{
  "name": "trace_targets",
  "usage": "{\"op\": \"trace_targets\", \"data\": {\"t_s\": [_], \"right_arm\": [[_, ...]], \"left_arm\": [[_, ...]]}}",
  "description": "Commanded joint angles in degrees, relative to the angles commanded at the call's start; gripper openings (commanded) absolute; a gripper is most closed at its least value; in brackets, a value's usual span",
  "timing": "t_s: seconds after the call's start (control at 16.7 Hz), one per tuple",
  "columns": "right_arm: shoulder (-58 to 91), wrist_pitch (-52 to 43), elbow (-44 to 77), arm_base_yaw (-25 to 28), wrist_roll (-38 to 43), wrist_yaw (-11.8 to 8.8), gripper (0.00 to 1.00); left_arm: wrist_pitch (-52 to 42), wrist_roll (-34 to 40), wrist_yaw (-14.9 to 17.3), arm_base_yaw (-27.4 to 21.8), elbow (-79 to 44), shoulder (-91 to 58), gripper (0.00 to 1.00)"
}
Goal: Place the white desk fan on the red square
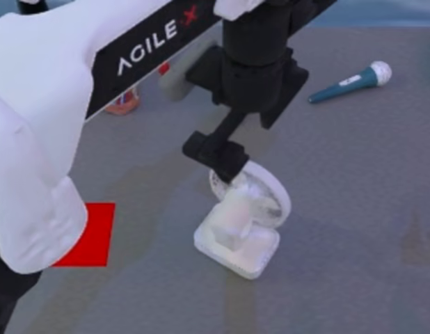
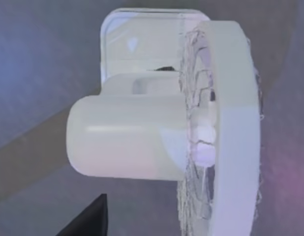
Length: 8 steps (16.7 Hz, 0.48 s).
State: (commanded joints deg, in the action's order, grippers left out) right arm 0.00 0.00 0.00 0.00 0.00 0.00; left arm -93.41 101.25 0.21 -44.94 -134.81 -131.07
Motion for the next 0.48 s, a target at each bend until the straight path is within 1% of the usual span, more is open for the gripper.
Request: {"op": "trace_targets", "data": {"t_s": [0.36,0.48], "right_arm": [[0.00,0.00,0.00,0.00,0.00,0.00,1.00],[0.00,0.00,0.00,0.00,0.00,0.00,1.00]], "left_arm": [[10.14,0.02,-0.02,-0.05,13.22,2.48,1.00],[12.49,0.09,-0.03,-0.11,15.75,2.97,1.00]]}}
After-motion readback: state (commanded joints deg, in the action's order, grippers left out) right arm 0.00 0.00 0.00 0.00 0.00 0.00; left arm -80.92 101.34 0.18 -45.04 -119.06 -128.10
